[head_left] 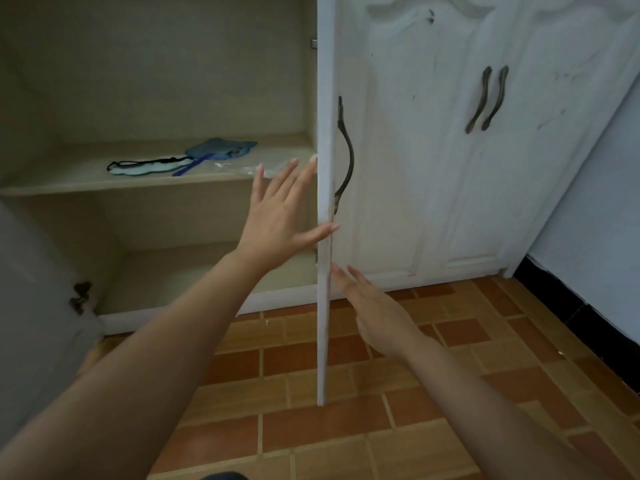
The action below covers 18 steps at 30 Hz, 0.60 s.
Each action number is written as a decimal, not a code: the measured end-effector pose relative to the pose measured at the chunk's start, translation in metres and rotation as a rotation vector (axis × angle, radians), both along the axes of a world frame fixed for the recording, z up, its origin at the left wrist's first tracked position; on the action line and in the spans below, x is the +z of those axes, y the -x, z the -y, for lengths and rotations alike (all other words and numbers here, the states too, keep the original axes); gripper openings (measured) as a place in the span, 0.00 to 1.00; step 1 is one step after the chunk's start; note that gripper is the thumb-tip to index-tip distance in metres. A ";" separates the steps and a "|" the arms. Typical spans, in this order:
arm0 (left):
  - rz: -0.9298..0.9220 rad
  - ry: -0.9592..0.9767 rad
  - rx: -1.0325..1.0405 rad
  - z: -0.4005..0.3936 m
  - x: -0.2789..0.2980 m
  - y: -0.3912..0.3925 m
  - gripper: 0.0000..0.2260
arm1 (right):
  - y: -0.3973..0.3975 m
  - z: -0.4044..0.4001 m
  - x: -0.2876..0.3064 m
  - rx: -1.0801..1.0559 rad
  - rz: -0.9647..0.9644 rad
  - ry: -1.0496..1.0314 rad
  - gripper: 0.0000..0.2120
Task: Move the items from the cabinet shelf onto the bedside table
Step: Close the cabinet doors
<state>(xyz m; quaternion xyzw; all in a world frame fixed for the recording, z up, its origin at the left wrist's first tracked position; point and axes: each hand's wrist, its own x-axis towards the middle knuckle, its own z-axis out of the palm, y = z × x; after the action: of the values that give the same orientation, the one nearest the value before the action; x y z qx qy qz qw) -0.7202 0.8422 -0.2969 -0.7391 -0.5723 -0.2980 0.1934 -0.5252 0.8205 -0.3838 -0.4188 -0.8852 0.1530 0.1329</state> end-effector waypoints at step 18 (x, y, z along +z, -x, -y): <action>-0.125 -0.080 0.355 0.034 0.003 0.084 0.37 | 0.085 -0.039 0.000 0.123 0.005 -0.239 0.36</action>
<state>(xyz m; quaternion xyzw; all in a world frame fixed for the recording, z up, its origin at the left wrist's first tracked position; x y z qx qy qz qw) -0.8040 0.8086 -0.2941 -0.6352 -0.6685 -0.2353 0.3071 -0.6104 0.8590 -0.3839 -0.3453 -0.9214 0.0535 0.1699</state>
